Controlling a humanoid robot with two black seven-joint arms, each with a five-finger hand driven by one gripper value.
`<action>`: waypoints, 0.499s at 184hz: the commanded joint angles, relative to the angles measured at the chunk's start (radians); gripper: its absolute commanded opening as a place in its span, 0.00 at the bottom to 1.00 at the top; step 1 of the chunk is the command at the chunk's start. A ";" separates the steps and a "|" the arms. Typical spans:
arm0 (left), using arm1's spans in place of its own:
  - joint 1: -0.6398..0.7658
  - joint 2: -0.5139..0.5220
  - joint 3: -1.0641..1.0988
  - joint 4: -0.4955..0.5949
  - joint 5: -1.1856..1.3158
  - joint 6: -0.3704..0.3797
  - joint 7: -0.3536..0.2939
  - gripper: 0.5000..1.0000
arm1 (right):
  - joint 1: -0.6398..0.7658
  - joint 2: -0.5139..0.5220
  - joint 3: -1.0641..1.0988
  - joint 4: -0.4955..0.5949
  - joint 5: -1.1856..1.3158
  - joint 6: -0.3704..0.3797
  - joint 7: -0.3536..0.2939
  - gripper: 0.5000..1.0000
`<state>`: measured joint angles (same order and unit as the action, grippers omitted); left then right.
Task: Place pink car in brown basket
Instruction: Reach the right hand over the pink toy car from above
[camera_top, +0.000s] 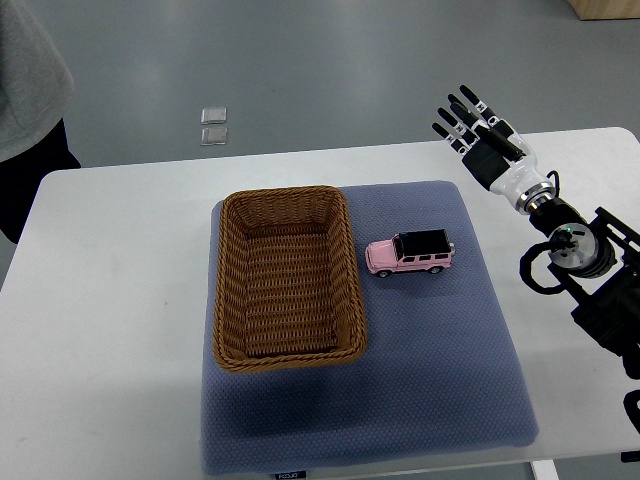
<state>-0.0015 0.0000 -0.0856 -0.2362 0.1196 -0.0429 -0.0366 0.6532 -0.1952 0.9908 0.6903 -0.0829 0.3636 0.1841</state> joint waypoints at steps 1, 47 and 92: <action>0.000 0.000 0.001 0.000 0.000 0.000 0.000 1.00 | -0.001 0.000 -0.001 -0.002 0.000 0.001 0.000 0.83; 0.000 0.000 0.003 -0.003 0.000 0.000 -0.002 1.00 | 0.013 -0.023 -0.014 -0.005 -0.041 0.043 -0.005 0.83; 0.000 0.000 0.004 -0.002 0.000 0.000 -0.002 1.00 | 0.149 -0.211 -0.219 0.046 -0.607 0.146 -0.003 0.83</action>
<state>-0.0016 0.0000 -0.0838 -0.2358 0.1196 -0.0429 -0.0383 0.7259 -0.3327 0.9049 0.7027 -0.3778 0.4725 0.1790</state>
